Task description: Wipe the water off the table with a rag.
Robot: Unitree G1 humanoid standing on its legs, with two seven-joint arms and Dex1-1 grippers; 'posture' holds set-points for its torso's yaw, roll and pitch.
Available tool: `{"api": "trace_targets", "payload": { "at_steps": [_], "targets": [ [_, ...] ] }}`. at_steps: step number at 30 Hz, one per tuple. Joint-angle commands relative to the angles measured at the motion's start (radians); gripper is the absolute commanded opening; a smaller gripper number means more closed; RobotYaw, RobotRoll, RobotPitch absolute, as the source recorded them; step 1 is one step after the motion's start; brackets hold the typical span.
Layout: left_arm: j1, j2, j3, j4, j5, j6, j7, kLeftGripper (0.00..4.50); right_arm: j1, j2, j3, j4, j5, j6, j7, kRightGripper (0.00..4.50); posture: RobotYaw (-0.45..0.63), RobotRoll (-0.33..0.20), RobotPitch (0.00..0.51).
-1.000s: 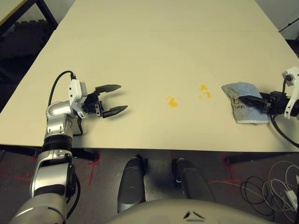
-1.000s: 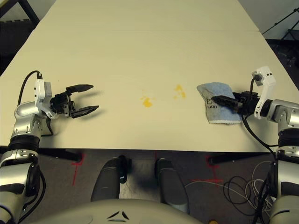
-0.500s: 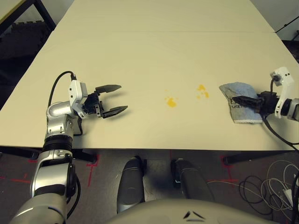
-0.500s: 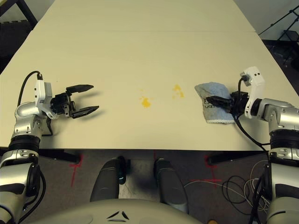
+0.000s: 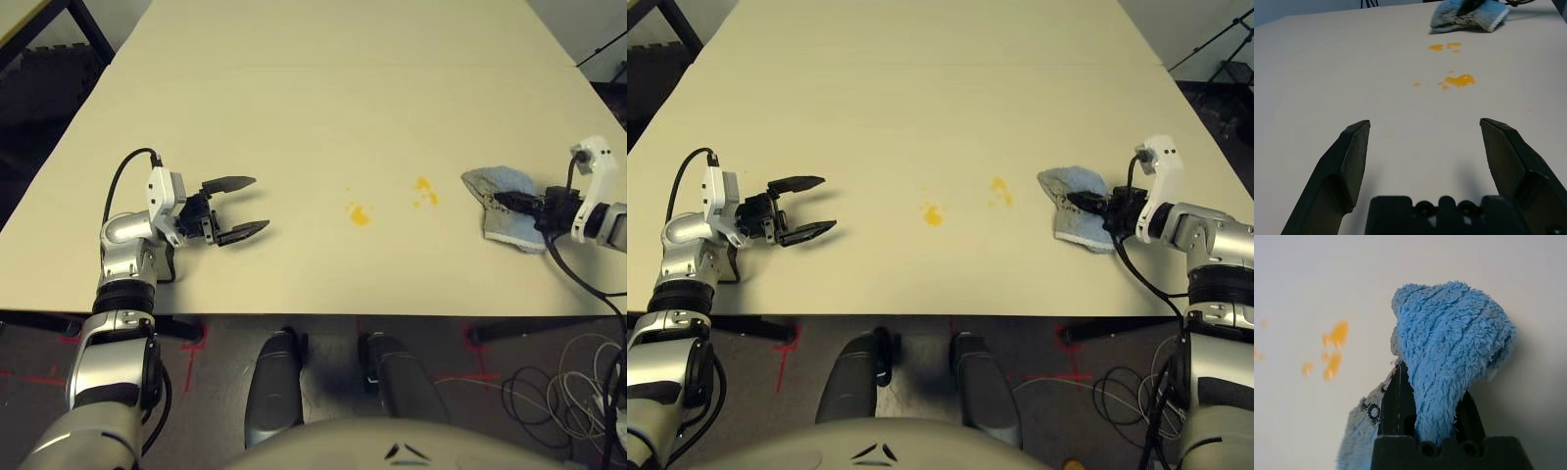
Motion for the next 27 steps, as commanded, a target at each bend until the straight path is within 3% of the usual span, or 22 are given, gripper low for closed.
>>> {"api": "trace_targets", "payload": {
  "at_steps": [1, 15, 27],
  "targets": [
    [-0.004, -0.001, -0.014, 0.028, 0.009, -0.011, -0.004, 4.5, -0.038, 0.031, -0.018, 0.022, 0.011, -0.023, -0.048, 0.27, 0.08, 0.0, 0.175],
    [0.008, 0.005, -0.014, 0.01, 0.003, -0.013, -0.004, 4.5, -0.102, 0.232, 0.138, 0.137, -0.088, -0.042, -0.089, 0.25, 0.12, 0.0, 0.182],
    [0.028, 0.011, -0.017, -0.018, 0.002, -0.008, -0.002, 4.5, 0.009, 0.342, 0.254, -0.117, -0.051, 0.137, -0.008, 0.25, 0.13, 0.0, 0.19]
  ]
}}
